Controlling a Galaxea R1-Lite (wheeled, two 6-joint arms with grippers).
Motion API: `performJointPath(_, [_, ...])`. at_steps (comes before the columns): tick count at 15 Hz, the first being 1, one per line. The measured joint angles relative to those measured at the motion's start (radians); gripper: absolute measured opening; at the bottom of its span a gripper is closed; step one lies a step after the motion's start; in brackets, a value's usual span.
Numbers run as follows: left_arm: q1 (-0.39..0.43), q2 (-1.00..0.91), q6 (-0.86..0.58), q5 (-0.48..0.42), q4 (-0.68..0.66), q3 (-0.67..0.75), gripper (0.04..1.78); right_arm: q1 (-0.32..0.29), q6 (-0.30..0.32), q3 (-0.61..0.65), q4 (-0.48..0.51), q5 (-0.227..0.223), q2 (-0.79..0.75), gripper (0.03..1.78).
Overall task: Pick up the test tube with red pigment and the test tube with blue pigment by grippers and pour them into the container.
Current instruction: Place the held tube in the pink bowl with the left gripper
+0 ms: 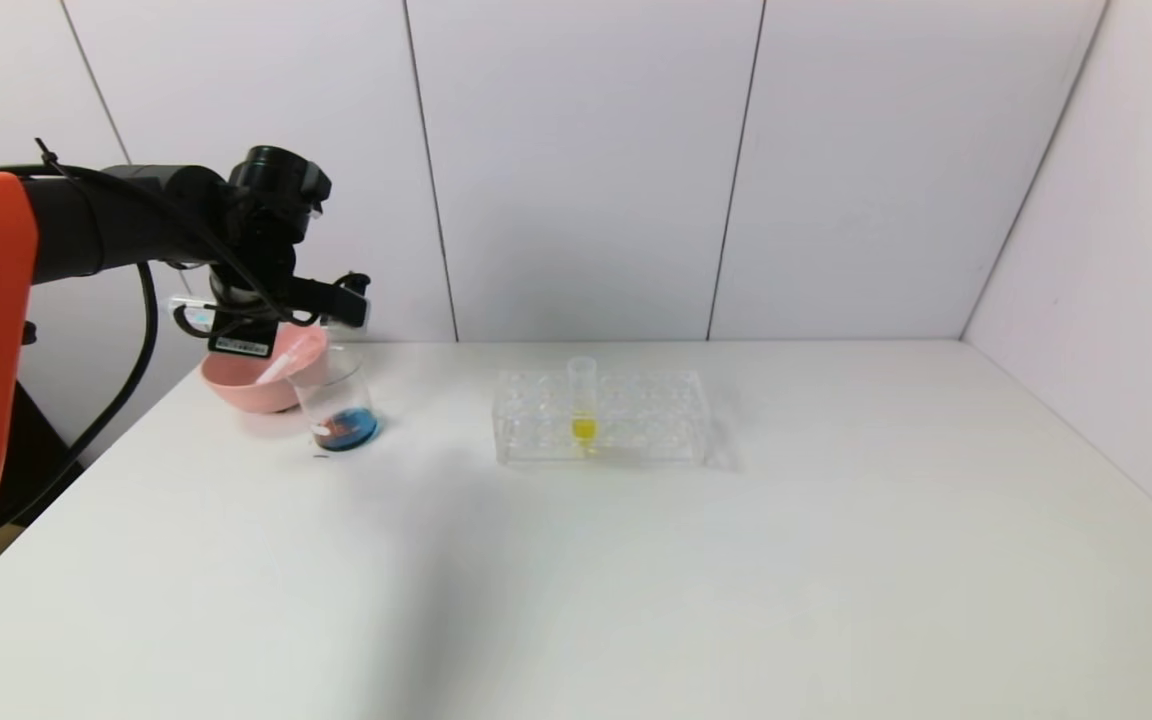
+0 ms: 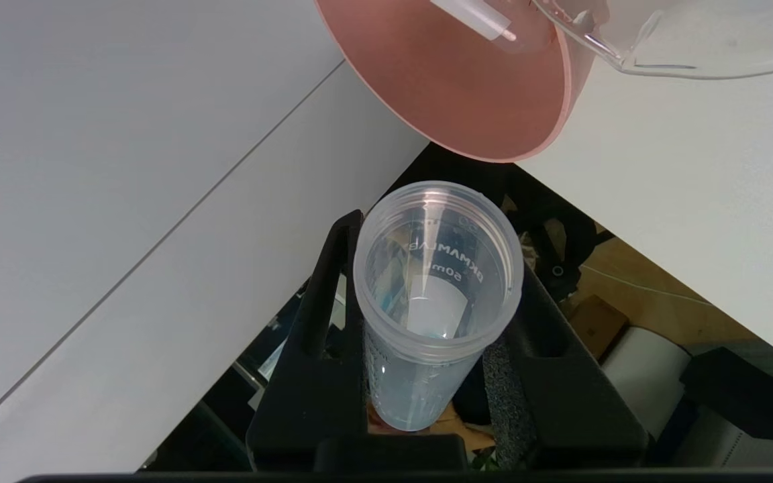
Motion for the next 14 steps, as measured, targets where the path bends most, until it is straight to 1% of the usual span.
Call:
performJointPath(6, [-0.005, 0.0, 0.0, 0.012, 0.0, 0.0, 0.5, -0.001, 0.0, 0.0, 0.0, 0.0, 0.0, 1.77])
performJointPath(10, [-0.004, -0.005, -0.021, 0.002, -0.009, 0.0, 0.5, 0.0, 0.0, 0.0, 0.0, 0.0, 0.0, 1.77])
performJointPath(12, [-0.005, -0.017, -0.073, -0.029, -0.032, 0.0, 0.5, 0.0, 0.0, 0.0, 0.0, 0.0, 0.0, 1.77])
performJointPath(14, [-0.005, -0.029, -0.184, -0.081, -0.059, 0.0, 0.5, 0.0, 0.0, 0.0, 0.0, 0.0, 0.0, 1.77])
